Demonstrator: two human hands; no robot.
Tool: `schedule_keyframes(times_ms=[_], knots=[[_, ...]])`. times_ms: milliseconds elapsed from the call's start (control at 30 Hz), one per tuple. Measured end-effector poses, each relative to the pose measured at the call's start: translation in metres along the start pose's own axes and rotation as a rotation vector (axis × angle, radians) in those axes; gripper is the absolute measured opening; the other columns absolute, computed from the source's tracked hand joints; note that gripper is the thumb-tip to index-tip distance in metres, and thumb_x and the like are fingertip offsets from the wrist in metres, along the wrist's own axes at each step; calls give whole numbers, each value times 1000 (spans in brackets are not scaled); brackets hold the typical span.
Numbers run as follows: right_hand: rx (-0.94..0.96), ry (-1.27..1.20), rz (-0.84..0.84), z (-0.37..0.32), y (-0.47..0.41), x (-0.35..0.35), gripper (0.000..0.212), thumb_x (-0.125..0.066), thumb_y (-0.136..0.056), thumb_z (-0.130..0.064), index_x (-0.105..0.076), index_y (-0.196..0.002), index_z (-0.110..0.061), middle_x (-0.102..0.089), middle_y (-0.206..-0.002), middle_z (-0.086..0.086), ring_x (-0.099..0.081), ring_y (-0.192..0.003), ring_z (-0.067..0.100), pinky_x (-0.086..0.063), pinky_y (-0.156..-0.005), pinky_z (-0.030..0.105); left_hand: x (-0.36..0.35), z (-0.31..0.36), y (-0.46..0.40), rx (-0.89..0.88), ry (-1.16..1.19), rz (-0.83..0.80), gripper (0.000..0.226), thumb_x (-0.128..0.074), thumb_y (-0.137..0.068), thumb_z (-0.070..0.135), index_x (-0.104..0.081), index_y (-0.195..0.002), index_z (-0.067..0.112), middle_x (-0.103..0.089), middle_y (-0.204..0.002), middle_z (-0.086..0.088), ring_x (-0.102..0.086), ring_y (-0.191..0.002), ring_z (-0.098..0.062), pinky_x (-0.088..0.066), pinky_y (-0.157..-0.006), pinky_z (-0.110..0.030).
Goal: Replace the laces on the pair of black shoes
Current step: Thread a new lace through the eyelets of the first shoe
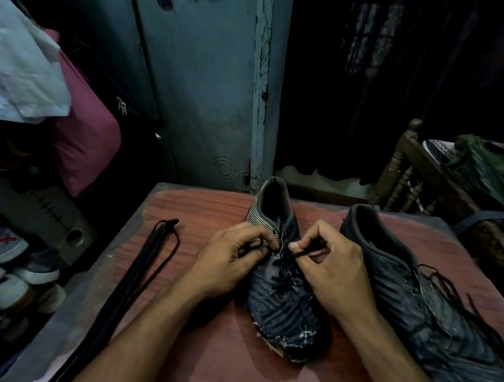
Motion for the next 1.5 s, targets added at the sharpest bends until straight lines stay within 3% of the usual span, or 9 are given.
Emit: schedule_keyframes(times_ms=[200, 500, 633, 767, 900, 1133, 1267, 1367, 1500], knots=[[-11, -2, -12, 3, 0, -1, 27, -83, -82, -15, -58, -74, -24, -70, -76, -10, -67, -60, 8, -54, -58, 29, -2, -3, -3, -19, -125, 91, 11, -83, -83, 20, -78, -91, 26, -64, -79, 15, -59, -77, 2, -38, -69, -8], [54, 21, -63, 0, -2, 1, 29, -83, -75, -4, -62, -72, -24, -67, -80, -9, -67, -72, 8, -58, -67, 28, -5, -11, -5, 81, -245, 190, 25, -38, -90, 57, -49, -100, 37, -54, -98, 13, -58, -93, -15, -51, -83, -45], [99, 42, -138, 0, -4, 4, 30, -81, -74, -4, -60, -73, -25, -64, -82, -9, -65, -77, 10, -54, -68, 21, -5, -11, -6, 96, -171, 287, 5, -53, -99, 36, -53, -95, 33, -63, -92, 15, -59, -86, -4, -49, -80, -34], [126, 43, -205, 0, -4, 6, 28, -81, -74, -3, -63, -78, -24, -62, -86, -11, -65, -81, 9, -49, -72, 12, 0, -10, -5, 118, -91, 366, 19, -60, -99, 12, -57, -94, 30, -68, -83, 19, -63, -80, 9, -39, -70, -6], [107, 17, -224, -1, -4, 8, 23, -84, -78, -8, -67, -84, -23, -63, -89, -11, -65, -84, 3, -48, -73, 7, 3, -11, -7, 121, -17, 439, 33, -56, -95, -3, -59, -88, 29, -65, -82, 20, -60, -78, 6, -40, -72, -10], [100, -11, -219, -3, -4, 8, 24, -84, -78, -5, -68, -86, -22, -64, -89, -12, -66, -82, 2, -47, -73, 6, 9, -17, -8, 234, 408, 608, 44, -43, -103, -2, -61, -80, 31, -58, -73, 6, -46, -54, -8, -40, -46, -20], [126, -9, -134, -3, -3, 6, 20, -78, -83, -1, -69, -88, -19, -65, -89, -11, -65, -81, 3, -45, -71, 5, 7, -12, -10, 213, 408, 540, 30, -46, -105, 3, -63, -94, 25, -61, -79, 2, -50, -57, -8, -47, -51, -23], [173, 88, -40, -2, -2, 4, 27, -76, -85, -7, -69, -107, -22, -64, -106, -14, -61, -99, 2, -44, -88, 11, 5, -8, -8, 181, 354, 443, 22, -52, -104, 7, -67, -102, 22, -62, -69, 9, -52, -56, -6, -45, -53, -21], [194, 173, -226, 1, 1, -4, 70, -73, -86, -27, -45, -150, -30, -37, -157, -20, -32, -141, 0, -17, -115, 9, 1, -8, -6, 108, 239, 330, 20, -62, -99, 8, -74, -103, 25, -70, -85, 15, -62, -71, -2, -50, -63, -24]])
Point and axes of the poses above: each hand's wrist, its own y-axis away from the middle knuckle, its own x-axis out of the back of the hand, z = x × y, the point moved 1 cm from there along -y, towards the middle knuckle
